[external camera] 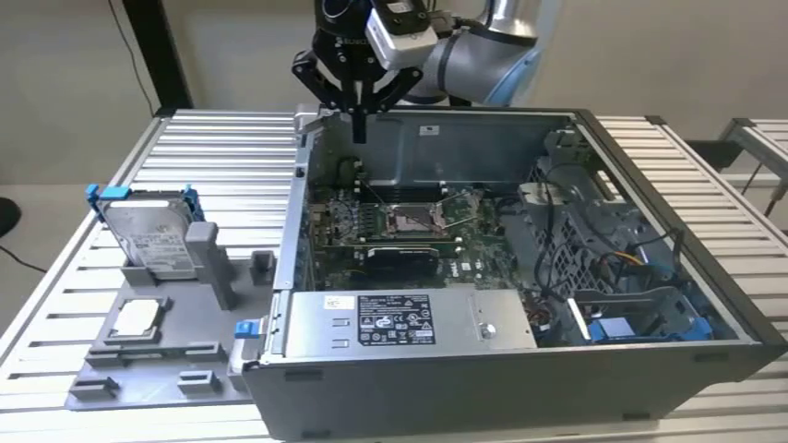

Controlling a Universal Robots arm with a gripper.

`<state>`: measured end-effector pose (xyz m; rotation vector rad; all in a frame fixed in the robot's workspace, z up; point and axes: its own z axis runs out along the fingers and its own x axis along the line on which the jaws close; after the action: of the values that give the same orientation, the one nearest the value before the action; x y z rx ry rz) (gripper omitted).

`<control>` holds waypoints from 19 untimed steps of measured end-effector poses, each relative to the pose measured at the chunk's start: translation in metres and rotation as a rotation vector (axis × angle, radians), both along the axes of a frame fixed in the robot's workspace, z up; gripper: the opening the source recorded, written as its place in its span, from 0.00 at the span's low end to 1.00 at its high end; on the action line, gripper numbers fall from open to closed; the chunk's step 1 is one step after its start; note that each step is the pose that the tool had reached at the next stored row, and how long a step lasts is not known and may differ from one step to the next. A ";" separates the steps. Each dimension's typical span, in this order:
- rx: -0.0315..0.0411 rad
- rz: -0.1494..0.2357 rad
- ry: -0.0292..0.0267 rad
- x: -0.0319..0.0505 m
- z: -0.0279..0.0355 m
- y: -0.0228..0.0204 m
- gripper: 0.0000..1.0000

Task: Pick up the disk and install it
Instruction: 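Reach for the disk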

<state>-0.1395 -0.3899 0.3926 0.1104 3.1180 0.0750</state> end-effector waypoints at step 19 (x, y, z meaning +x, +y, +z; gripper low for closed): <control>0.0000 0.000 0.0000 -0.0554 0.0000 0.0000 0.00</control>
<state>-0.1949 -0.3899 0.3926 0.1105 3.1180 0.0750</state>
